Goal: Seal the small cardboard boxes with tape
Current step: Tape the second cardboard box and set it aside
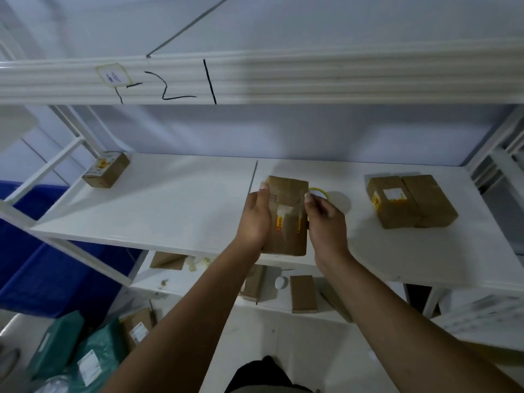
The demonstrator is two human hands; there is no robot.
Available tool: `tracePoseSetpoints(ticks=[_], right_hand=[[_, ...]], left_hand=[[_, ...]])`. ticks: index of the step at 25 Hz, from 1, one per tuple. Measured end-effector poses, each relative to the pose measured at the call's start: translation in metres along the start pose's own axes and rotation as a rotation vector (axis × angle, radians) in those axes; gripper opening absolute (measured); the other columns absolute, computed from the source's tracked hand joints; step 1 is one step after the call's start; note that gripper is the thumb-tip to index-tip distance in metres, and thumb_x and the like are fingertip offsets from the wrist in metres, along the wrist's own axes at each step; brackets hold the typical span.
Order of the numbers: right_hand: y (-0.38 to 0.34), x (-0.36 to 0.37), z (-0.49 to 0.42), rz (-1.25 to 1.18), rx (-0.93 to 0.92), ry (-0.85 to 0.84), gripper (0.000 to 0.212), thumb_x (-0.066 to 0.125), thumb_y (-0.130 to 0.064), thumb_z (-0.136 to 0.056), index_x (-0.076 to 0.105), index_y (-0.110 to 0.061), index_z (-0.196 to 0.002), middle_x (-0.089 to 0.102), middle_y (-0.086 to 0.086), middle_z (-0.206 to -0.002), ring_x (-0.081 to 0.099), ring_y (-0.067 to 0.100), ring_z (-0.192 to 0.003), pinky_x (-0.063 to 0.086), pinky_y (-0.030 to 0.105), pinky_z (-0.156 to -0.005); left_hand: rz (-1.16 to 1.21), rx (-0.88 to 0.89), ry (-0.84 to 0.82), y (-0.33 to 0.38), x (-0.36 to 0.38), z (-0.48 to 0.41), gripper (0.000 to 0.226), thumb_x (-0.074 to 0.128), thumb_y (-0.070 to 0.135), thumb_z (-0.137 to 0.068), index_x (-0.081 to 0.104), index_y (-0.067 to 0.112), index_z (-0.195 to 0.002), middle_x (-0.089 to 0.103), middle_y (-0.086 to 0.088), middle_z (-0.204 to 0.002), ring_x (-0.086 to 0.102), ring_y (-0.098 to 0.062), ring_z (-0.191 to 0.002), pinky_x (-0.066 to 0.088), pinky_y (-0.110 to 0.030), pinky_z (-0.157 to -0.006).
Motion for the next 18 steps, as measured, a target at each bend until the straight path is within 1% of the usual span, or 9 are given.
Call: tracePoseSetpoints(ticks=[2,4,5,8,10,13,15,16,18], right_hand=[[0.007,-0.004,0.01,-0.082,0.08,-0.026,0.028,0.066,-0.037,-0.102,0.079,-0.037,-0.077,0.079,-0.013,-0.087,0.074,0.019,-0.1,0.058,0.048,-0.102],[0.01,-0.008,0.018,-0.181,0.149,-0.077,0.019,0.071,-0.036,-0.099,0.083,-0.027,-0.087,0.082,0.005,-0.101,0.074,0.03,-0.109,0.056,0.054,-0.105],[0.008,-0.012,0.021,-0.185,0.135,-0.1,0.018,0.073,-0.038,-0.097,0.084,-0.024,-0.096,0.082,0.008,-0.106,0.075,0.03,-0.111,0.056,0.053,-0.105],[0.002,-0.019,0.026,-0.166,0.084,-0.198,0.029,0.074,-0.044,-0.095,0.079,-0.028,-0.119,0.082,-0.003,-0.109,0.077,0.018,-0.107,0.058,0.051,-0.103],[-0.001,-0.023,0.03,-0.14,0.042,-0.212,0.03,0.079,-0.048,-0.089,0.078,-0.034,-0.115,0.082,-0.006,-0.103,0.078,0.016,-0.1,0.06,0.052,-0.099],[-0.004,-0.024,0.035,-0.029,-0.038,-0.139,0.037,0.083,-0.056,-0.078,0.078,-0.034,-0.107,0.081,-0.01,-0.096,0.078,0.013,-0.094,0.061,0.052,-0.094],[-0.007,-0.021,0.038,0.019,-0.065,-0.132,0.04,0.083,-0.057,-0.076,0.077,-0.035,-0.109,0.081,-0.01,-0.097,0.077,0.011,-0.095,0.06,0.05,-0.096],[-0.008,-0.018,0.038,0.024,-0.067,-0.136,0.039,0.083,-0.055,-0.077,0.076,-0.036,-0.11,0.081,-0.009,-0.099,0.077,0.011,-0.096,0.06,0.049,-0.096],[-0.008,-0.011,0.04,0.034,-0.079,-0.134,0.036,0.083,-0.049,-0.081,0.073,-0.038,-0.114,0.079,-0.009,-0.103,0.075,0.008,-0.097,0.06,0.048,-0.095]], left_hand=[[-0.029,0.043,0.092,-0.004,0.001,0.008,0.065,0.038,0.071,-0.103,0.075,0.02,-0.112,0.08,-0.003,-0.099,0.077,-0.019,-0.091,0.061,-0.038,-0.083],[0.029,0.025,0.115,-0.012,0.001,0.018,0.066,0.04,0.072,-0.102,0.08,0.02,-0.1,0.083,-0.001,-0.086,0.08,-0.017,-0.08,0.063,-0.036,-0.078],[0.071,-0.005,0.103,-0.017,0.001,0.022,0.068,0.038,0.073,-0.102,0.081,0.02,-0.1,0.083,-0.002,-0.086,0.081,-0.018,-0.081,0.065,-0.039,-0.079],[0.2,-0.027,-0.054,-0.025,0.004,0.03,0.071,0.038,0.076,-0.1,0.08,0.021,-0.112,0.083,-0.008,-0.102,0.081,-0.027,-0.097,0.065,-0.048,-0.088],[0.219,0.069,-0.11,-0.024,0.007,0.039,0.055,0.055,0.068,-0.097,0.078,0.022,-0.117,0.082,-0.008,-0.109,0.079,-0.03,-0.104,0.064,-0.048,-0.091],[0.165,0.235,-0.104,-0.023,0.007,0.048,0.037,0.057,0.052,-0.104,0.073,0.026,-0.125,0.08,-0.001,-0.116,0.077,-0.021,-0.109,0.064,-0.04,-0.092],[0.122,0.236,-0.086,-0.023,0.004,0.055,0.044,0.045,0.059,-0.107,0.069,0.03,-0.131,0.078,0.002,-0.121,0.074,-0.018,-0.115,0.063,-0.036,-0.091],[0.069,0.221,-0.035,-0.023,0.0,0.056,0.052,0.04,0.063,-0.107,0.063,0.03,-0.14,0.073,0.003,-0.13,0.07,-0.018,-0.122,0.06,-0.036,-0.096],[-0.055,0.218,0.124,-0.026,-0.014,0.061,0.062,0.046,0.068,-0.102,0.047,0.034,-0.154,0.053,0.007,-0.144,0.059,-0.007,-0.126,0.053,-0.027,-0.1]])
Point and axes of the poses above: each hand's wrist, its own z-axis away from the middle knuckle, its own x-axis out of the palm, y = z × x, the point moved 3 cm from there along -z, towards the middle knuckle
